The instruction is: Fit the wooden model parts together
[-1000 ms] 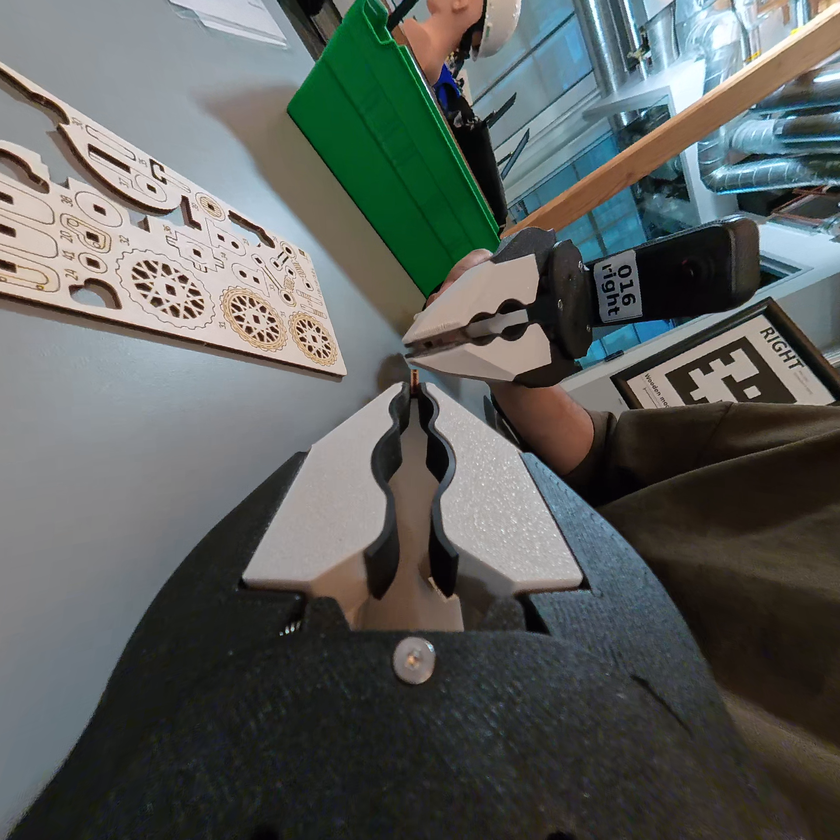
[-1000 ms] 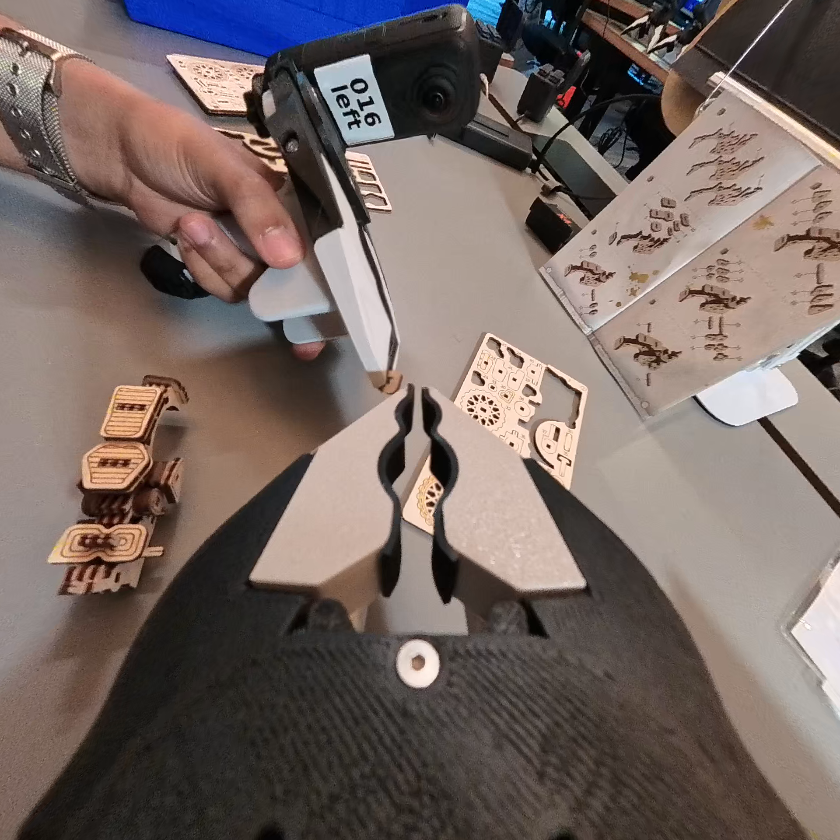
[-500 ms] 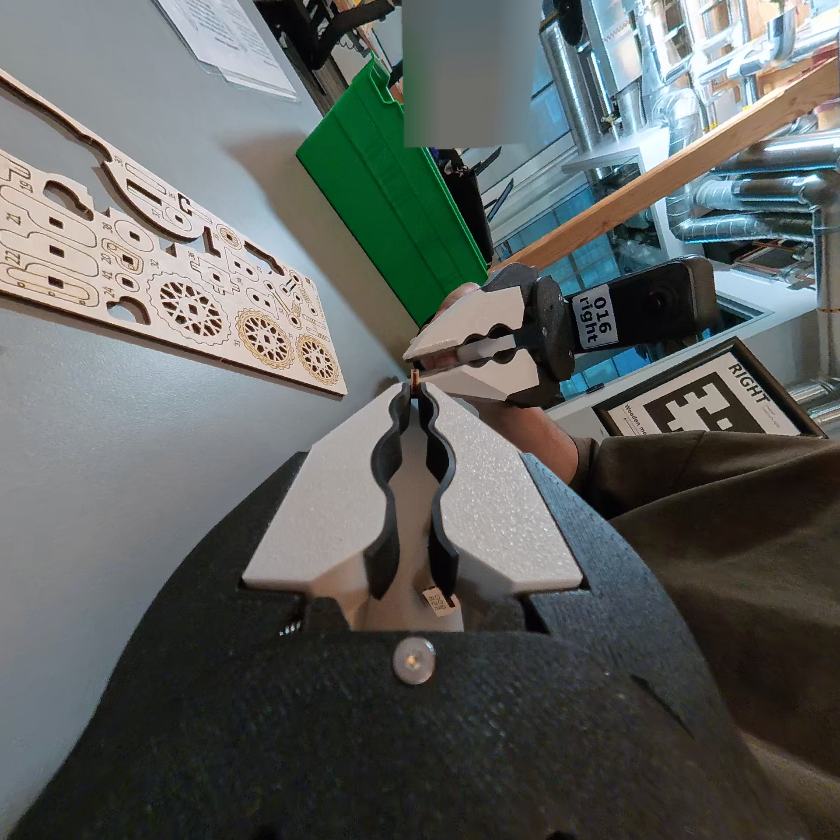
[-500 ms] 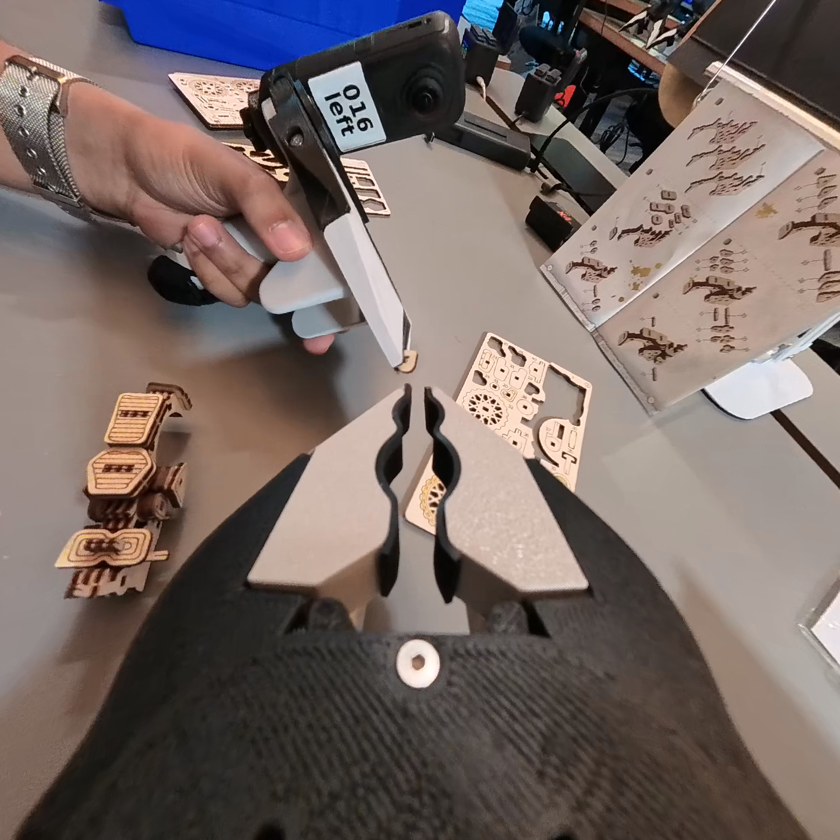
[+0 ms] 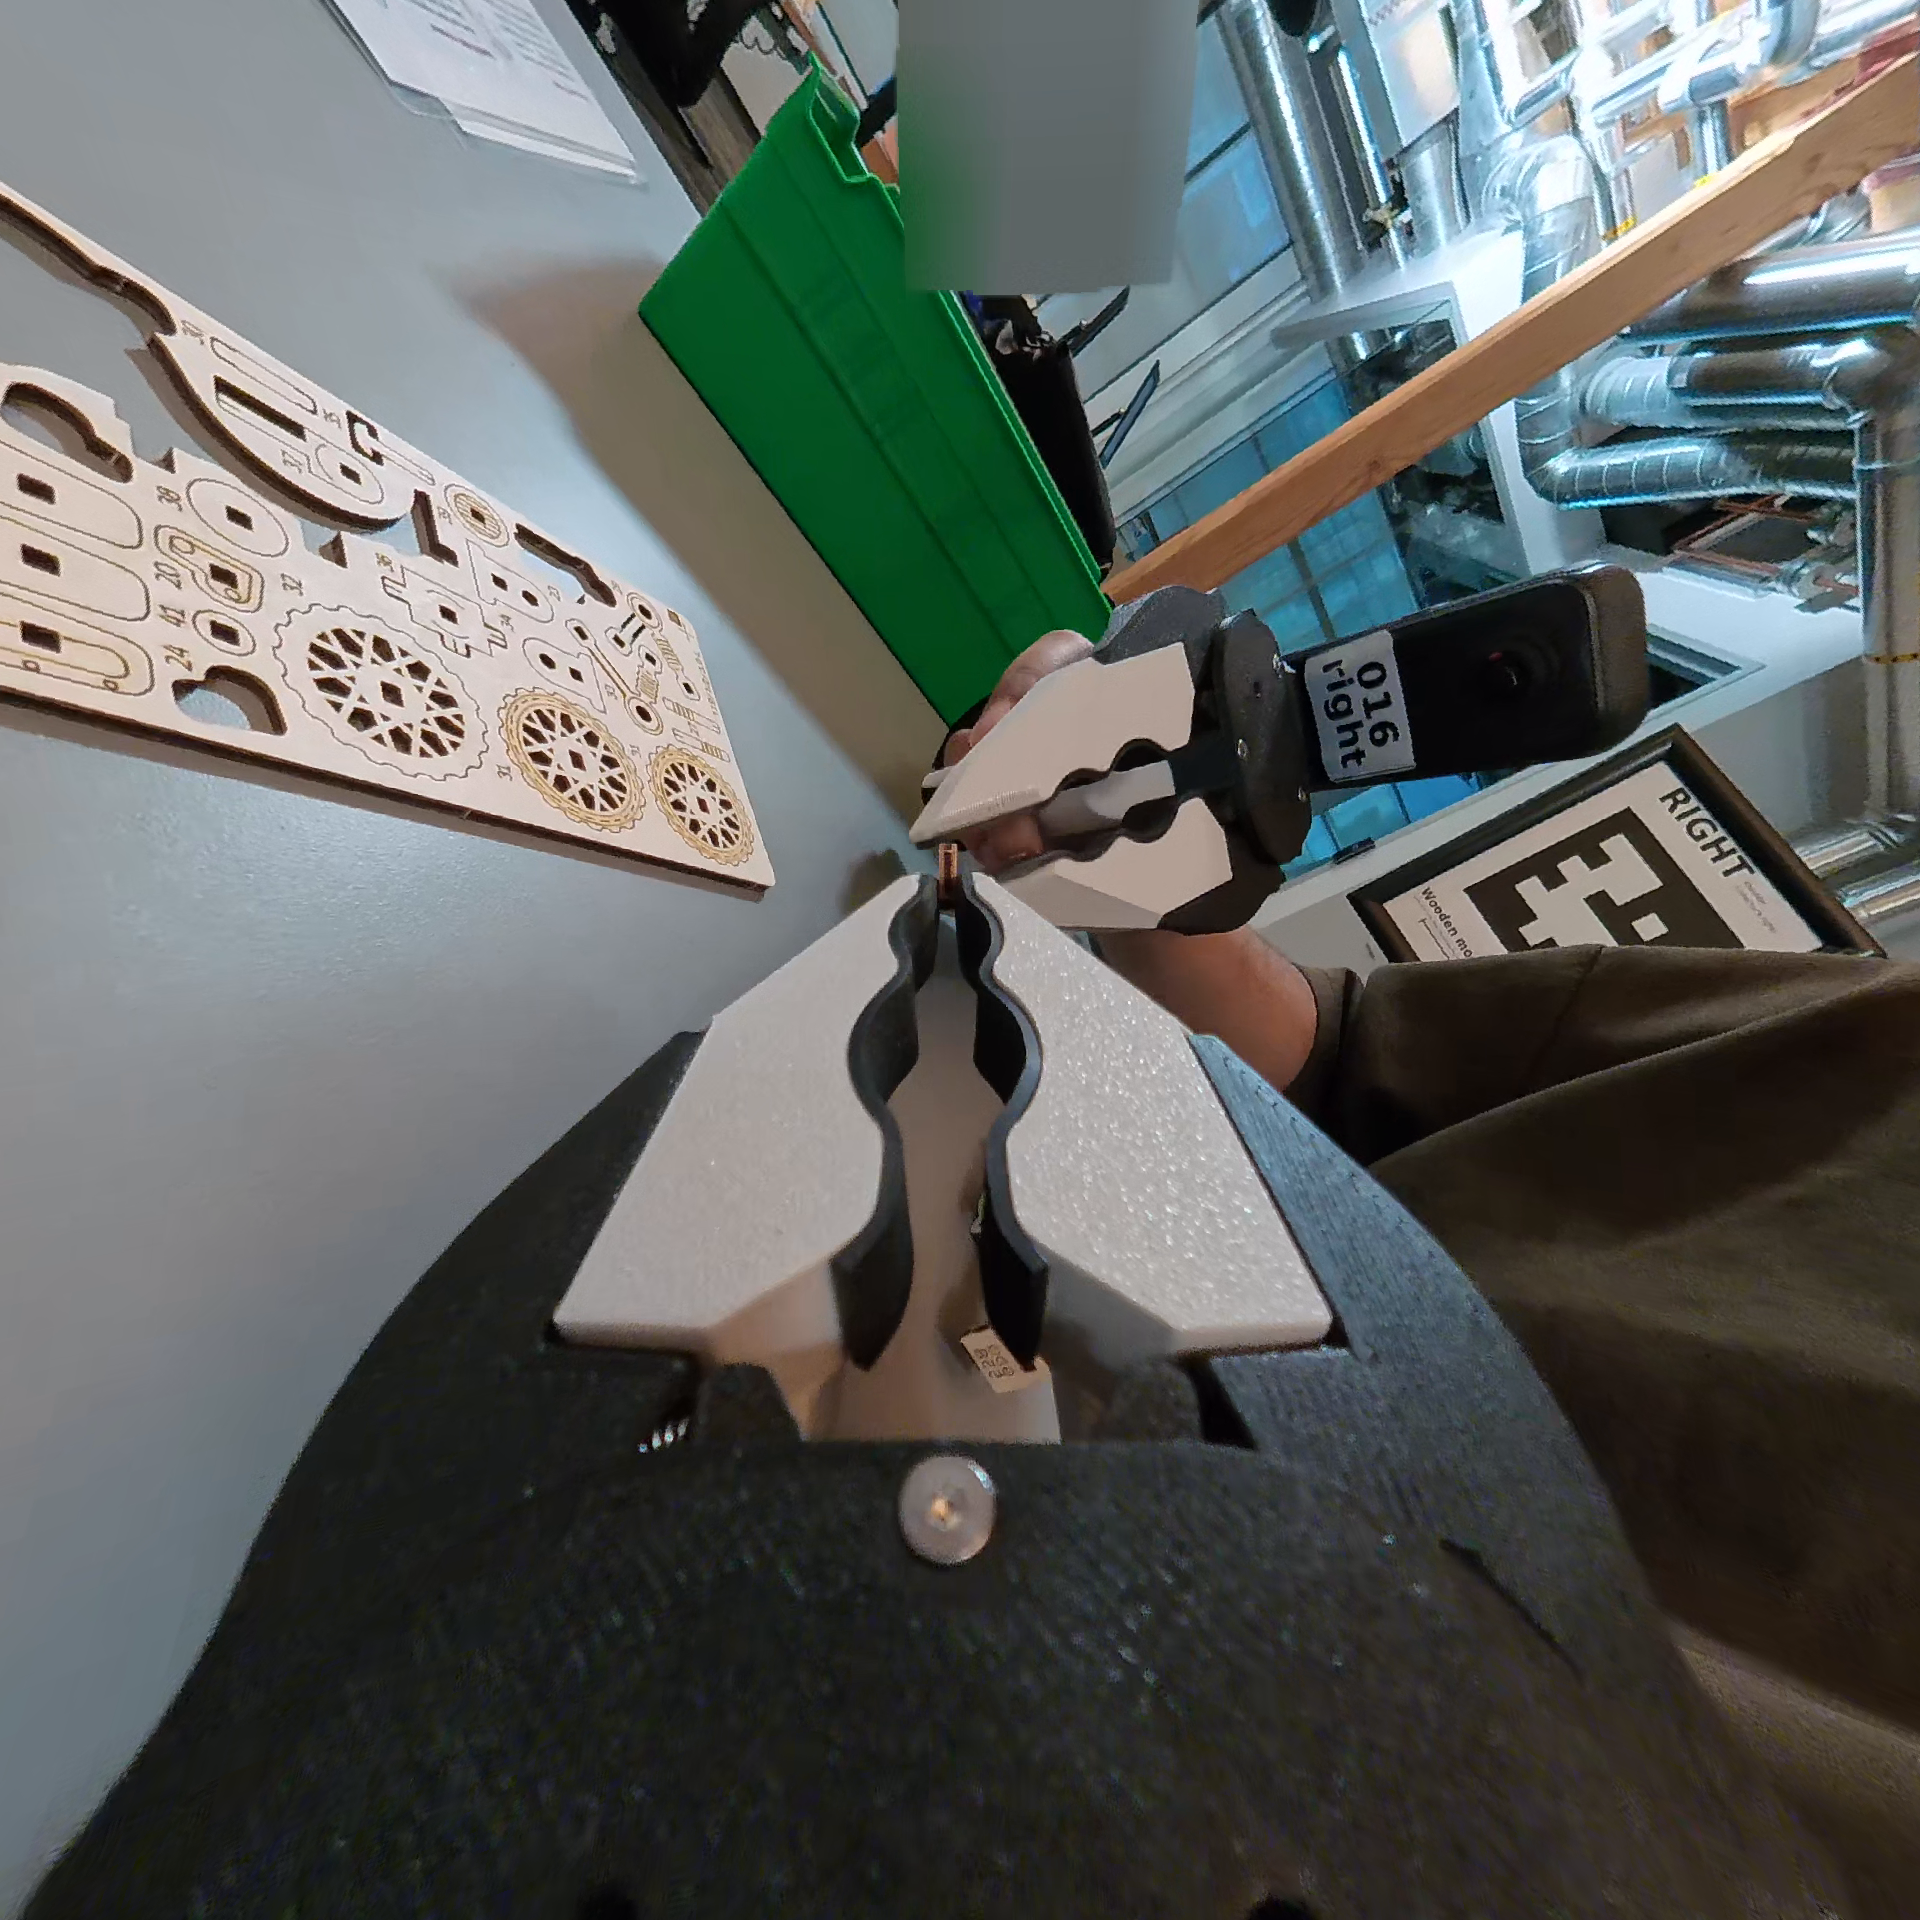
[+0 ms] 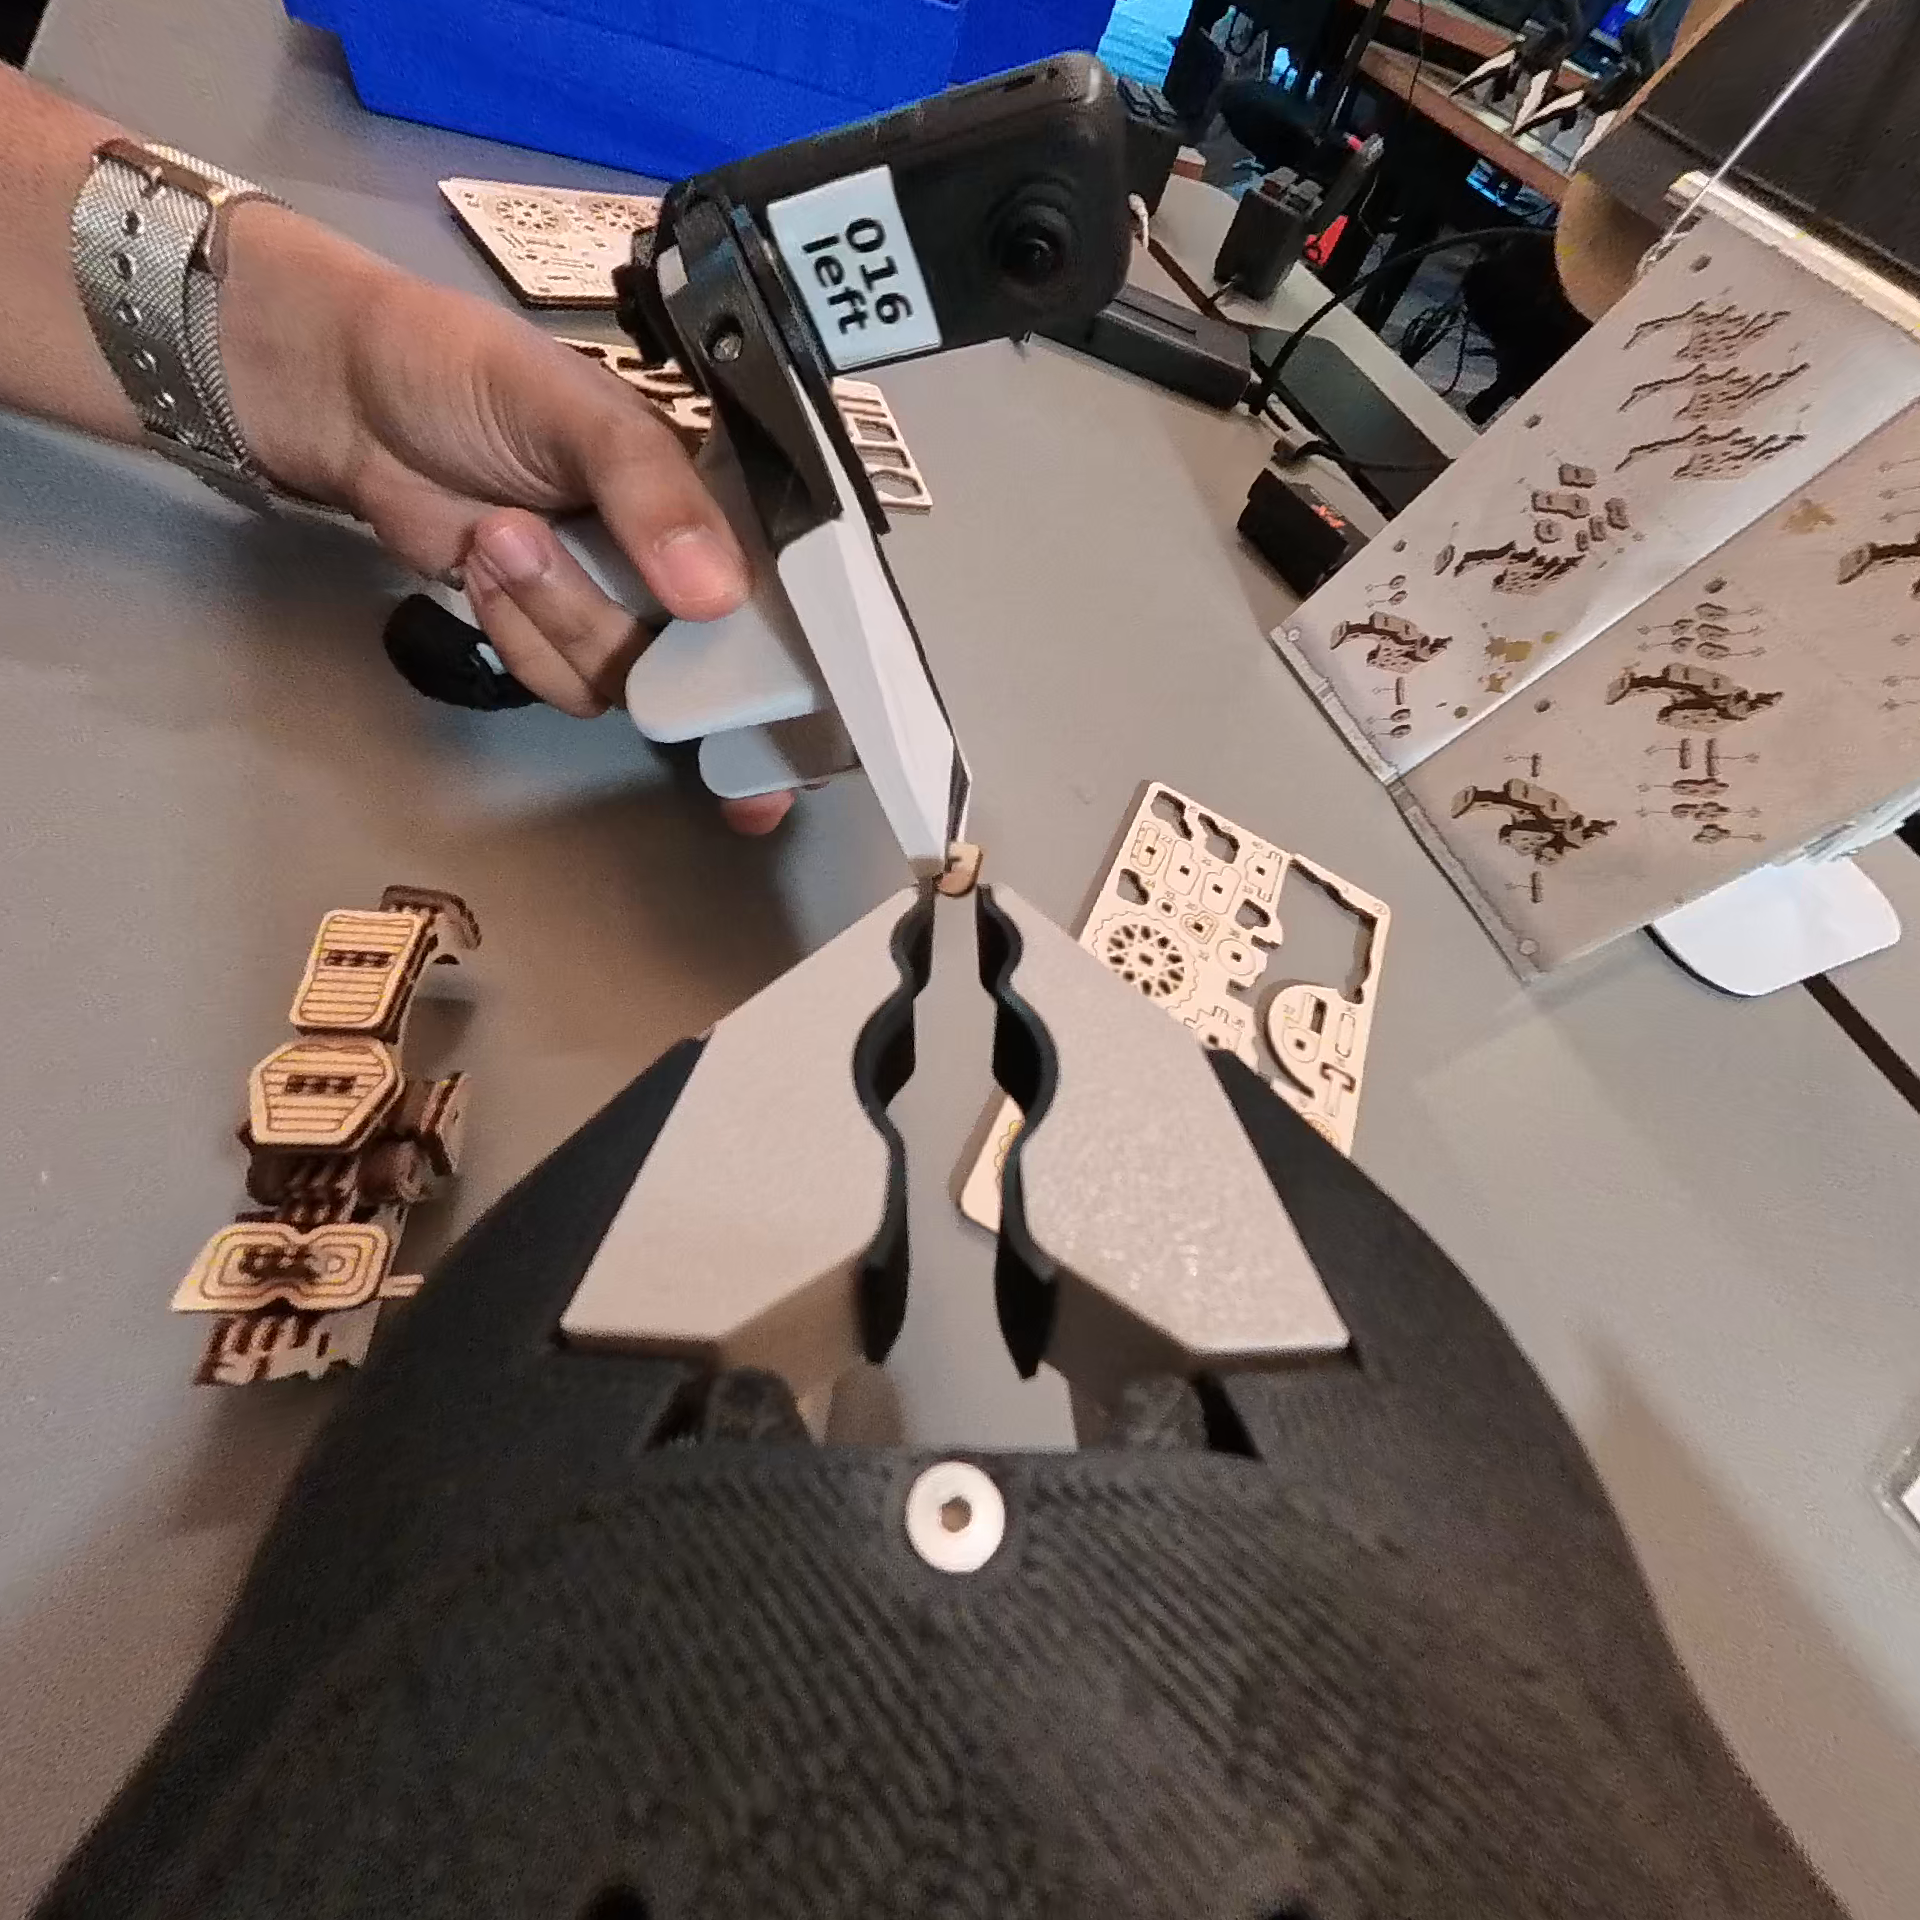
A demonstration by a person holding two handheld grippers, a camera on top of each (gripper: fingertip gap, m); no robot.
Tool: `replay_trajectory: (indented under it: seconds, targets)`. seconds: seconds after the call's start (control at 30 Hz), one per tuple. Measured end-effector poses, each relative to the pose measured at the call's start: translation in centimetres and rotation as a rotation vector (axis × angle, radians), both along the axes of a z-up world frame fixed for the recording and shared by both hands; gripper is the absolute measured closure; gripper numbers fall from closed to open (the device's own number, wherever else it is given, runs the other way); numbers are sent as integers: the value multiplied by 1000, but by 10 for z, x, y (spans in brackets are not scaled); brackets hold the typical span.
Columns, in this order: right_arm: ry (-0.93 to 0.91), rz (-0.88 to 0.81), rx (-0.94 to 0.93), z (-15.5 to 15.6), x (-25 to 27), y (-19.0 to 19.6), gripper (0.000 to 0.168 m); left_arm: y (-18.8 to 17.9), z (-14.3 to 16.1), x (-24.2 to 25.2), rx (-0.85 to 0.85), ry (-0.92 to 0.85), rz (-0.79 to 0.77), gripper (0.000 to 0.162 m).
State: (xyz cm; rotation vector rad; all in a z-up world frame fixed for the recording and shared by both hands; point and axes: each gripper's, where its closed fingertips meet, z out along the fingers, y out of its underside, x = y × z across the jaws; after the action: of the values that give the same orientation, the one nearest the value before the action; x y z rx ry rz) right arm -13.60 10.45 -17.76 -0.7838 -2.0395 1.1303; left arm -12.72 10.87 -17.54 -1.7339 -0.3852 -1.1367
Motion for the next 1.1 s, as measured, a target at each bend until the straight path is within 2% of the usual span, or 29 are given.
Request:
replay_trajectory:
  seconds: [0.53, 0.63, 0.73, 0.9, 1.0, 1.1]
  targets:
    - [-25, 1, -16, 0, 3, 1, 163, 1, 1, 2, 4, 55, 14, 160]
    - [-70, -28, -69, 2, 9, 3, 152, 0, 3, 1, 15, 99, 26, 160]
    - [-119, -41, -103, 2, 28, 2, 144, -3, 6, -5, 34, 175, 61, 160]
    - [-217, -57, -222, -15, 85, 4, 144, -3, -1, -16, 18, 262, 103, 160]
    - [-253, 3, -349, -9, 109, -6, 145, 0, -2, -14, 14, 240, 93, 160]
    - [-275, 86, -383, -6, 115, -15, 148, 5, -5, -14, -4, 194, 76, 160]
